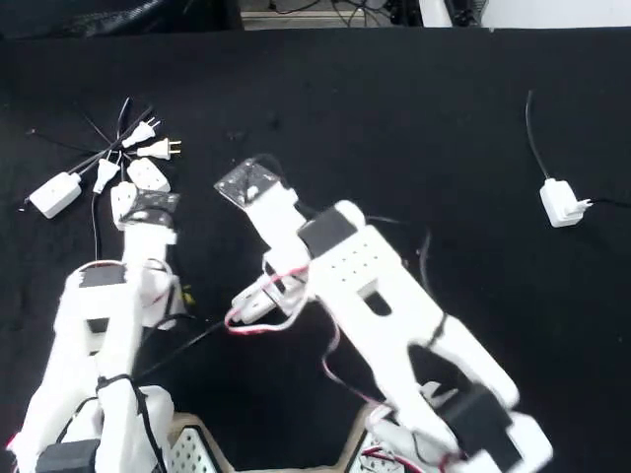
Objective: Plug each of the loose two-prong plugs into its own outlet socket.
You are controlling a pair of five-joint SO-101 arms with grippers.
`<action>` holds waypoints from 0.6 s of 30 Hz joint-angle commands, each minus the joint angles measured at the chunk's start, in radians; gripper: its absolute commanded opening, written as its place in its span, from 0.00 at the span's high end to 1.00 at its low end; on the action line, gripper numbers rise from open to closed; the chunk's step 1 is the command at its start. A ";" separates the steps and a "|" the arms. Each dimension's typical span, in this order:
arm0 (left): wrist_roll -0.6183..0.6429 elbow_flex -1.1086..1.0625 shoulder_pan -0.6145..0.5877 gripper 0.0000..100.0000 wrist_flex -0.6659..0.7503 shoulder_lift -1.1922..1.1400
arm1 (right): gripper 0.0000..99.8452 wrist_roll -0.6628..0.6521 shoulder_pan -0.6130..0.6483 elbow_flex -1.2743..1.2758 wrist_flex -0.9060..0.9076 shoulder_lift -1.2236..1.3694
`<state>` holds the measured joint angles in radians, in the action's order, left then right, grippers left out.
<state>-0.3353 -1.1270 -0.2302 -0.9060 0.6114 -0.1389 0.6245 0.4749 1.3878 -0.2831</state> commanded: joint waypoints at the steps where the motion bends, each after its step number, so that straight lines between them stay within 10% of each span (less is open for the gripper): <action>1: -0.055 -0.021 -0.127 0.79 0.000 0.009 | 0.99 -0.006 -0.014 -0.196 0.084 0.148; 18: 0.018 -0.147 -0.107 0.79 0.091 0.049 | 0.99 0.080 -0.011 -0.538 0.224 0.493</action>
<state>-0.3276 -1.2497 -0.3667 -0.8324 0.6452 -0.0744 0.6245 0.0284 1.5842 0.1972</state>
